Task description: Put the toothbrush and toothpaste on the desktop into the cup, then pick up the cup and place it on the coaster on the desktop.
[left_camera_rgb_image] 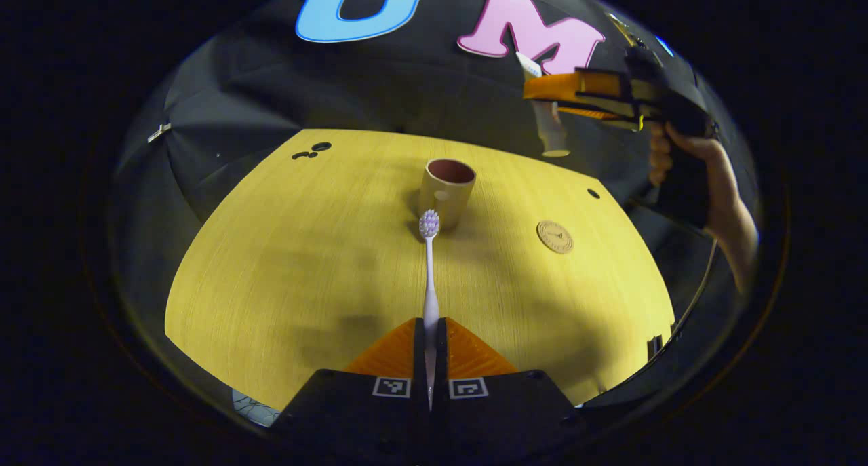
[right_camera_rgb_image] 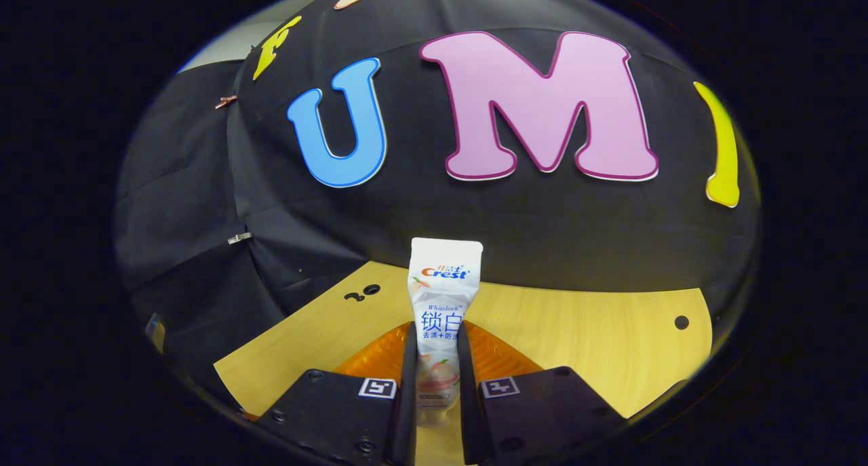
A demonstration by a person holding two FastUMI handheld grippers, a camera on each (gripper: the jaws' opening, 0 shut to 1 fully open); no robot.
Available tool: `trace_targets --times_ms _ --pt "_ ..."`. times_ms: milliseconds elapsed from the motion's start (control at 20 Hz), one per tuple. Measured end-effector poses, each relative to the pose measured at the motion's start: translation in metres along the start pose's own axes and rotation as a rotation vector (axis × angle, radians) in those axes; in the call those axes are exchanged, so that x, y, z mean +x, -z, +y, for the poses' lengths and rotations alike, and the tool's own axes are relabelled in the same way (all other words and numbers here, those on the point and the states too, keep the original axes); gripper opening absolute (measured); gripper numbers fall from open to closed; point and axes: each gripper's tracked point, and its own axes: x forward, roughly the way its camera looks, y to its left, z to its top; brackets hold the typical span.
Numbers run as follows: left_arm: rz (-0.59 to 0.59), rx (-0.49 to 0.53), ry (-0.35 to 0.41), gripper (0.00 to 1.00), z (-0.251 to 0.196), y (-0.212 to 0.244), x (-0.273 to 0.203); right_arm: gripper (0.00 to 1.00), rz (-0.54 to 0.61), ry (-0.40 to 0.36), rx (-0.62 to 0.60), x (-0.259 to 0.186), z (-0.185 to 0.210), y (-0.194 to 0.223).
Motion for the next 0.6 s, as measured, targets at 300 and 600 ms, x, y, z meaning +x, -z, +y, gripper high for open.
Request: trace_targets --times_ms 300,600 --pt "-0.128 -0.07 -0.028 0.06 0.024 -0.032 -0.025 0.3 -0.056 -0.023 0.009 0.054 0.021 0.012" --pt "-0.214 -0.124 -0.046 0.06 0.042 -0.049 -0.033 0.3 -0.048 -0.006 0.021 0.097 0.011 0.049"
